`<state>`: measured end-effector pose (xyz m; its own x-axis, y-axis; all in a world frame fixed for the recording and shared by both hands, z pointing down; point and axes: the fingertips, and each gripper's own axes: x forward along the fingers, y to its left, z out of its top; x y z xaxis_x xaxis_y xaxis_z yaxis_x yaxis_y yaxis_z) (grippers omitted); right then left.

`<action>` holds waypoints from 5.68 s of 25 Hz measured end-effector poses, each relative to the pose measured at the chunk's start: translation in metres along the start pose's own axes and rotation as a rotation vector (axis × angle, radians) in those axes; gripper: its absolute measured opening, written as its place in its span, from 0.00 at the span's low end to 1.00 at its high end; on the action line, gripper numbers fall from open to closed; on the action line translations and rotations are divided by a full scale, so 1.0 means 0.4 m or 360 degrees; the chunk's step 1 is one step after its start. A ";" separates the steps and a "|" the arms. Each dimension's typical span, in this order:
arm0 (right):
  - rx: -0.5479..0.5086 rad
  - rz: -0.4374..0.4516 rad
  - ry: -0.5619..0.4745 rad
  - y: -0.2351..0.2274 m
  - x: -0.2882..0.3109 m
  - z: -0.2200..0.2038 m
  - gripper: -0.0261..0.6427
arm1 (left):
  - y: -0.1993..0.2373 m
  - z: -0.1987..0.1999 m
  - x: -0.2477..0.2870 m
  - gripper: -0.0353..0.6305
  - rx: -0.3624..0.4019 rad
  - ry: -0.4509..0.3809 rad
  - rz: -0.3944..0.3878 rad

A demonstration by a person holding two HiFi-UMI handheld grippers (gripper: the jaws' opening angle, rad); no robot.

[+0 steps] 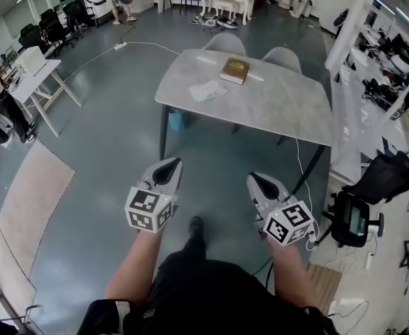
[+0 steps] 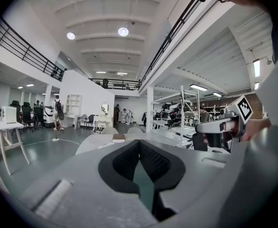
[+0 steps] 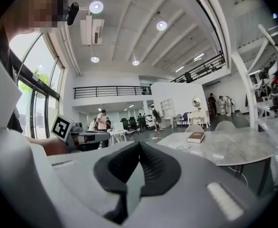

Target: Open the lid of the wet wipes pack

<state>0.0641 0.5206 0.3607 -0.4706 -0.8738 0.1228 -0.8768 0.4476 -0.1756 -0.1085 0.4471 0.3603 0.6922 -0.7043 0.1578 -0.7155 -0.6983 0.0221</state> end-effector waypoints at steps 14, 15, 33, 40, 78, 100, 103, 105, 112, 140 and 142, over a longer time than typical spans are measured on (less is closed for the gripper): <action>0.0035 0.0047 0.0170 -0.332 0.678 0.070 0.04 | 0.459 0.031 0.562 0.07 -0.0012 0.0088 -0.0087; 0.0033 0.0047 0.0173 -0.342 0.711 0.078 0.04 | 0.487 0.031 0.582 0.07 -0.0018 0.0095 -0.0089; 0.0006 0.0120 0.0208 -0.513 0.994 0.134 0.04 | 0.670 0.054 0.820 0.07 -0.0055 0.0115 -0.0098; 0.0023 0.0228 0.0249 -0.740 1.141 0.144 0.04 | 0.731 0.044 1.072 0.07 -0.0101 0.0184 -0.0008; -0.0471 0.0521 0.0812 -0.964 1.634 -0.046 0.04 | 1.009 -0.089 1.424 0.07 -0.0340 0.0298 0.0082; -0.1130 0.0905 0.1352 -1.214 1.916 -0.349 0.19 | 1.102 -0.426 1.730 0.25 -0.0391 0.0709 0.0091; -0.1190 0.0966 0.1384 -1.218 1.929 -0.385 0.21 | 1.104 -0.464 1.752 0.27 -0.0391 0.0748 0.0081; -0.1228 0.0990 0.1409 -1.219 1.934 -0.403 0.22 | 1.105 -0.485 1.765 0.28 -0.0397 0.0770 0.0071; -0.1376 0.1055 0.1466 -1.221 1.950 -0.456 0.24 | 1.117 -0.544 1.788 0.31 -0.0407 0.0849 0.0058; -0.1667 0.1041 0.1274 -1.219 2.001 -0.417 0.10 | 1.107 -0.634 1.818 0.26 -0.0430 0.0891 0.0047; -0.1668 0.1001 0.1218 -1.215 2.017 -0.383 0.08 | 1.107 -0.633 1.817 0.26 -0.0425 0.0890 0.0039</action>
<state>0.0955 -0.3730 0.6946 -0.4410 -0.3185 0.8391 -0.0173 0.9378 0.3469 0.0538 -0.3417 0.7349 0.5725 -0.4955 0.6533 -0.7797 -0.5756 0.2467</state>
